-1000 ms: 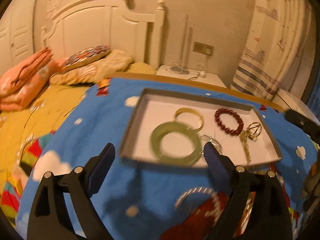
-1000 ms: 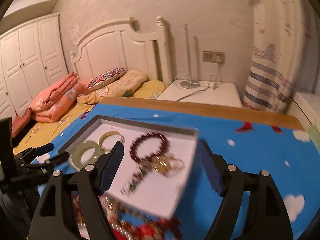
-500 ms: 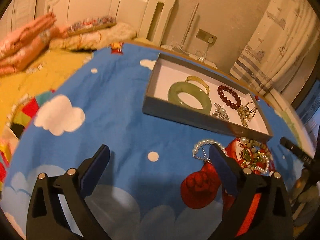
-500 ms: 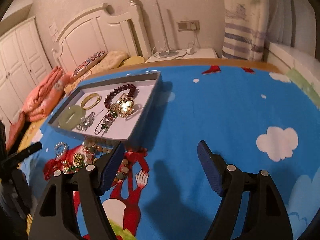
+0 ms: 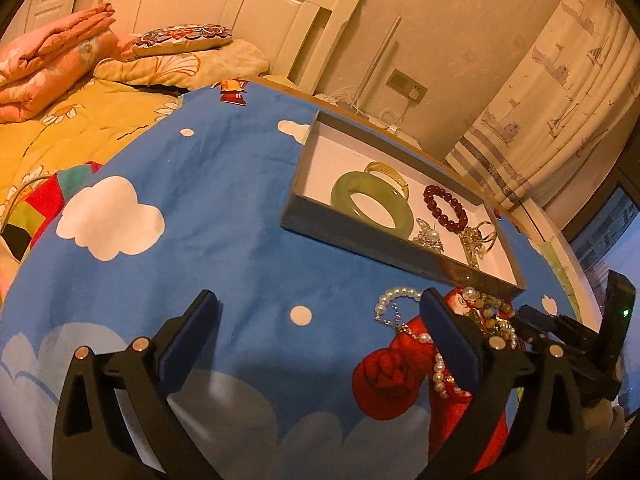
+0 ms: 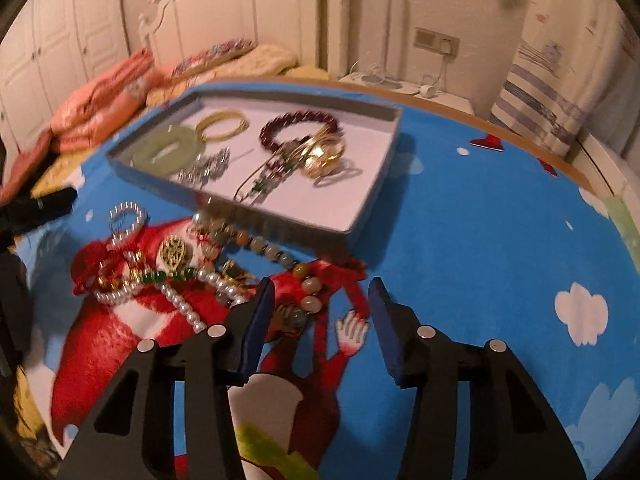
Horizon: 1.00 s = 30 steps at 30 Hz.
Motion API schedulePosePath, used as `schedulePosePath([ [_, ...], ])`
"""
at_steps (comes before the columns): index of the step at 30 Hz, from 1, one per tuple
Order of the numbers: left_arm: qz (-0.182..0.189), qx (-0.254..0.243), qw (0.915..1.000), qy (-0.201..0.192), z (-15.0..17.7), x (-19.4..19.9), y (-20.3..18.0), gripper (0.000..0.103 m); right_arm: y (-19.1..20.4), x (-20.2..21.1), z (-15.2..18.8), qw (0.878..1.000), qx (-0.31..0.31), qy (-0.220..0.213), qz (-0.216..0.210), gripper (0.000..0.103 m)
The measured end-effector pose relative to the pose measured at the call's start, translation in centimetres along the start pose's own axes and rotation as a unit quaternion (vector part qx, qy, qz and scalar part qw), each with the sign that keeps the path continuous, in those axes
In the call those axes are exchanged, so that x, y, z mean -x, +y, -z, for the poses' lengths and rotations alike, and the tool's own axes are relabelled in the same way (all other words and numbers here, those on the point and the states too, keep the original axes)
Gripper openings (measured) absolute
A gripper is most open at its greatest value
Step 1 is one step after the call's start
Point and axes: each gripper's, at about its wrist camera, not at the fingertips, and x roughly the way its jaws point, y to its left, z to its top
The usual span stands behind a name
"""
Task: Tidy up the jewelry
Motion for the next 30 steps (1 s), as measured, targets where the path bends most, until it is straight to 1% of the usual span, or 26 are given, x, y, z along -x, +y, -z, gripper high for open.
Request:
schedulePosePath([
  [1, 0.001, 0.000, 1.0000, 0.000, 0.0, 0.0, 0.0, 0.100, 0.3, -0.1, -0.1, 1.000, 0.006, 0.002, 0.003, 0.045],
  [4, 0.002, 0.001, 1.0000, 0.001, 0.0, 0.0, 0.0, 0.100, 0.5, 0.0, -0.1, 1.000, 0.007, 0.002, -0.003, 0.034],
  [6, 0.001, 0.001, 1.0000, 0.002, 0.0, -0.1, 0.0, 0.100, 0.7, 0.2, 0.1, 1.000, 0.006, 0.003, -0.014, 0.020],
  [8, 0.000, 0.001, 1.0000, 0.001, 0.0, -0.1, 0.0, 0.100, 1.3, 0.6, 0.5, 1.000, 0.017, 0.004, -0.007, 0.011],
  [11, 0.001, -0.001, 1.0000, -0.002, 0.1, 0.1, -0.1, 0.100, 1.3, 1.5, 1.4, 1.000, 0.018, 0.003, 0.008, 0.011],
  [14, -0.001, -0.004, 1.0000, -0.001, 0.2, 0.1, -0.3, 0.100, 0.0, 2.5, 2.6, 1.000, 0.001, 0.000, 0.022, 0.011],
  [18, -0.002, -0.009, 1.0000, 0.002, 0.2, 0.0, -0.5, 0.100, -3.0, 3.4, 4.1, 0.998, -0.035, 0.001, 0.045, 0.011],
  [23, -0.001, -0.026, 0.9996, 0.006, 0.3, 0.0, -1.1, 0.100, -7.4, 4.1, 5.4, 0.993, -0.088, 0.006, 0.073, 0.011],
  [24, -0.002, -0.029, 0.9996, 0.007, 0.3, -0.1, -1.2, 0.100, -8.1, 4.1, 5.6, 0.993, -0.096, 0.007, 0.072, 0.011],
  [26, -0.003, -0.036, 0.9993, 0.007, 0.4, -0.1, -1.4, 0.100, -9.0, 4.5, 5.9, 0.993, -0.108, 0.001, 0.055, 0.011],
  [30, -0.010, -0.044, 0.9989, 0.008, 0.3, -0.2, -1.8, 0.100, -7.5, 4.7, 5.6, 0.996, -0.076, -0.011, 0.039, 0.011],
])
